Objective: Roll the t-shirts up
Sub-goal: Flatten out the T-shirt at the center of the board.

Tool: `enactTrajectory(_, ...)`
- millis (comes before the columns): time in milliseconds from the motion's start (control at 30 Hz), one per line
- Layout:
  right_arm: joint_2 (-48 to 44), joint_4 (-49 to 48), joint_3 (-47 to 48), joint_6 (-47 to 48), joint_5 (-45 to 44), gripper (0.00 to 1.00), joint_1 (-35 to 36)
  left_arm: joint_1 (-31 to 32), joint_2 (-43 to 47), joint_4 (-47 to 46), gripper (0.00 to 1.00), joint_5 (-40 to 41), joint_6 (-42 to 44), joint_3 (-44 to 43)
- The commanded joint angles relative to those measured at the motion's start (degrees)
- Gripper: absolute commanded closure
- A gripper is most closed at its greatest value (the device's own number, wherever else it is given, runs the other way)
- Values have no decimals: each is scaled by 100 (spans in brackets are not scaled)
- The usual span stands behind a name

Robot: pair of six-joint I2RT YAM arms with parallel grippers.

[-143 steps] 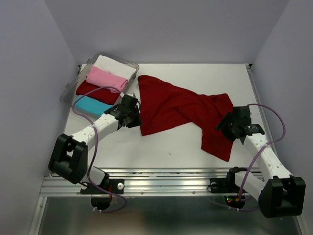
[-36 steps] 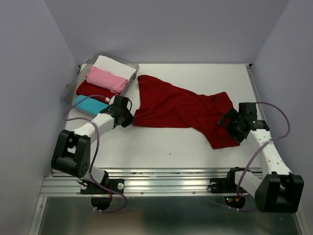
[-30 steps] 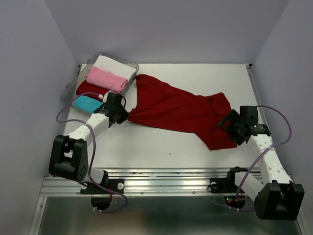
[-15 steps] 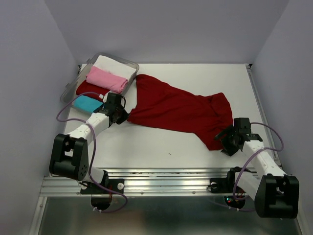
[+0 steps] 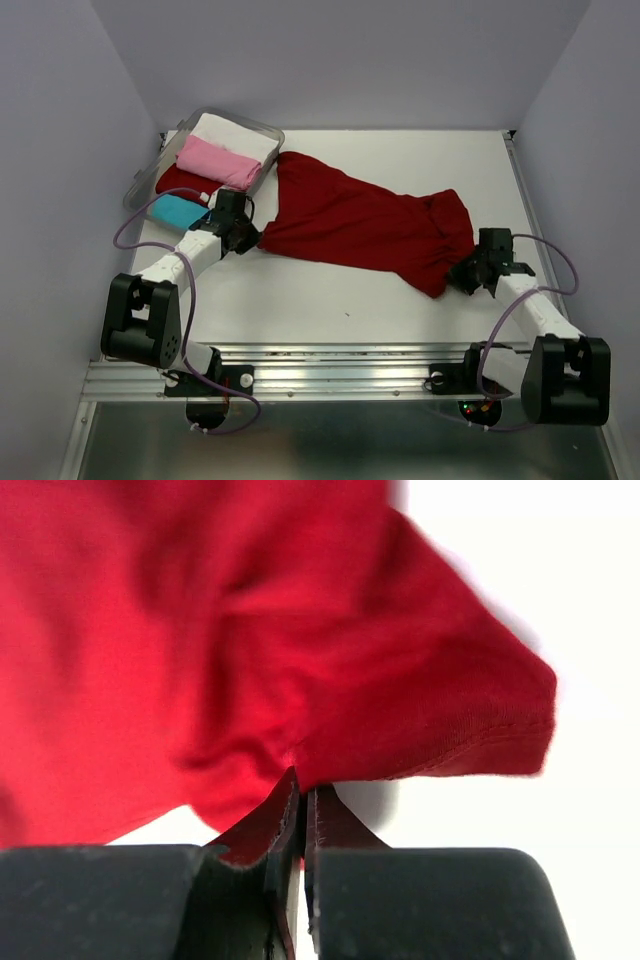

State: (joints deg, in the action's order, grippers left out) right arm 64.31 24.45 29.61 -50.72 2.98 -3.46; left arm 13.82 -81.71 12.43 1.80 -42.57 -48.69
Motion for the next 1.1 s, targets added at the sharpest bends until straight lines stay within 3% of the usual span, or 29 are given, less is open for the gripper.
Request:
enactTrajectory(0, -753, 665, 598, 194, -148, 98, -14, -90, 235, 85, 100, 189, 108, -176)
enactTrajectory(67, -832, 1175, 573, 81, -175, 65, -14, -99, 226, 85, 100, 189, 117, -159)
enactTrajectory(100, -885, 1289, 425, 28, -132, 42, -14, -108, 217, 85, 100, 180, 117, -133)
enactTrajectory(133, -929, 1352, 328, -17, -123, 33, -14, -108, 217, 67, 100, 171, 108, -115)
enactTrajectory(200, -1095, 1405, 12, -201, -122, 22, -14, -117, 208, 32, 100, 145, 108, -89)
enactTrajectory(400, -1281, 1247, -183, -342, -499, 15, -14, -117, 191, 5, 100, 101, 143, -115)
enactTrajectory(600, -1211, 764, -438, -298, -579, 23, -14, -117, 164, -3, 100, 83, 187, -132)
enactTrajectory(700, -1062, 509, -596, -255, -659, 35, -14, -117, 156, 6, 100, 83, 214, -141)
enactTrajectory(900, -737, -71, -675, -193, -711, 48, -14, -117, 173, 6, 100, 57, 231, -124)
enactTrajectory(967, -561, -325, -658, -175, -528, 66, -14, -117, 164, -21, 100, 31, 231, -132)
enactTrajectory(1000, -508, -361, -632, -149, -457, 83, -14, -117, 138, -12, 100, 5, 240, -150)
enactTrajectory(1067, -472, -327, -378, -97, -342, 94, -14, -117, 129, 40, 100, -31, 258, -255)
